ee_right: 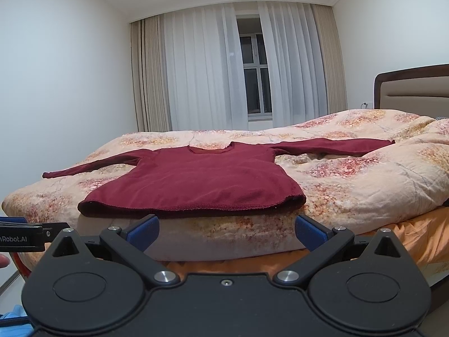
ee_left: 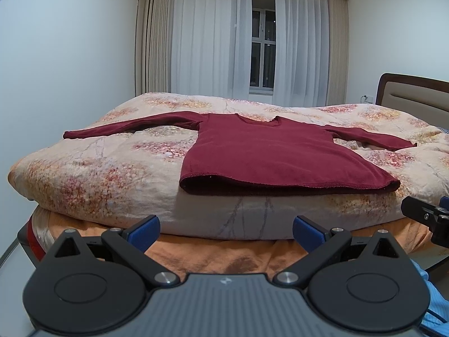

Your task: Fold small clothes

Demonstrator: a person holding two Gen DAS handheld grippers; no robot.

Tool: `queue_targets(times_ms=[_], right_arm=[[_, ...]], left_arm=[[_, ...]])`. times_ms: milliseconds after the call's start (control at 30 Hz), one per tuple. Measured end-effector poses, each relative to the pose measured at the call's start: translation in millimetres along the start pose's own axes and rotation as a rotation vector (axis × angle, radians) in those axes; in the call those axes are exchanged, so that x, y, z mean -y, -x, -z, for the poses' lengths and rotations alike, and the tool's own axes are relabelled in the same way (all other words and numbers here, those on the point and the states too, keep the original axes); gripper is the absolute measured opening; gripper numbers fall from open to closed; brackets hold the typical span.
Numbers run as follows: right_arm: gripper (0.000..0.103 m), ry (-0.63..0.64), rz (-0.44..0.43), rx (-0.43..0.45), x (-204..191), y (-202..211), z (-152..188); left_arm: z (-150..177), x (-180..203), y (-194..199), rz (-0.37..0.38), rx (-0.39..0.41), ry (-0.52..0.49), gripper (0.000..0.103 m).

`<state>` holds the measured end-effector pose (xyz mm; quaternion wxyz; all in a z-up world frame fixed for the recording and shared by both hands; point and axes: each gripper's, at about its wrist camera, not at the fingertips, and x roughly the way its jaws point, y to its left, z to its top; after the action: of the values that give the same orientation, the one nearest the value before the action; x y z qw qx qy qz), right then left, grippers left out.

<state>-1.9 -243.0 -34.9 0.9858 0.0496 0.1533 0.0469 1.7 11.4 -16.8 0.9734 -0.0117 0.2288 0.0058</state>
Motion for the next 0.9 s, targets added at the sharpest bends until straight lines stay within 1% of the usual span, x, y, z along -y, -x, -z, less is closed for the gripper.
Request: queue_targets(times_ms=[233,500,767,900], right_arm=[[0.103,0.001,-0.004,-0.006,-0.1,-1.6,0.2],[0.103,0.001,-0.009,-0.018,1.4,-5.7,0.5],[0.103,-0.013,-0.016,-0.033,3.9,-12.2,-0.6],[0.103,-0.041,-0.036,-0.057,10.5,-27.4,-7.5]], left_arm=[[0.1,-0.3,-0.7,-0.005,-0.003,-0.003,0.103],[-0.2,1.1,-5.7,-0.011,-0.025,-0.010,0.103],[-0.4,4.1,-15.8,-0.020,-0.073,-0.019,0.103],[-11.3,6.2,-24.8,-0.038,-0.095,-0.041,0.103]])
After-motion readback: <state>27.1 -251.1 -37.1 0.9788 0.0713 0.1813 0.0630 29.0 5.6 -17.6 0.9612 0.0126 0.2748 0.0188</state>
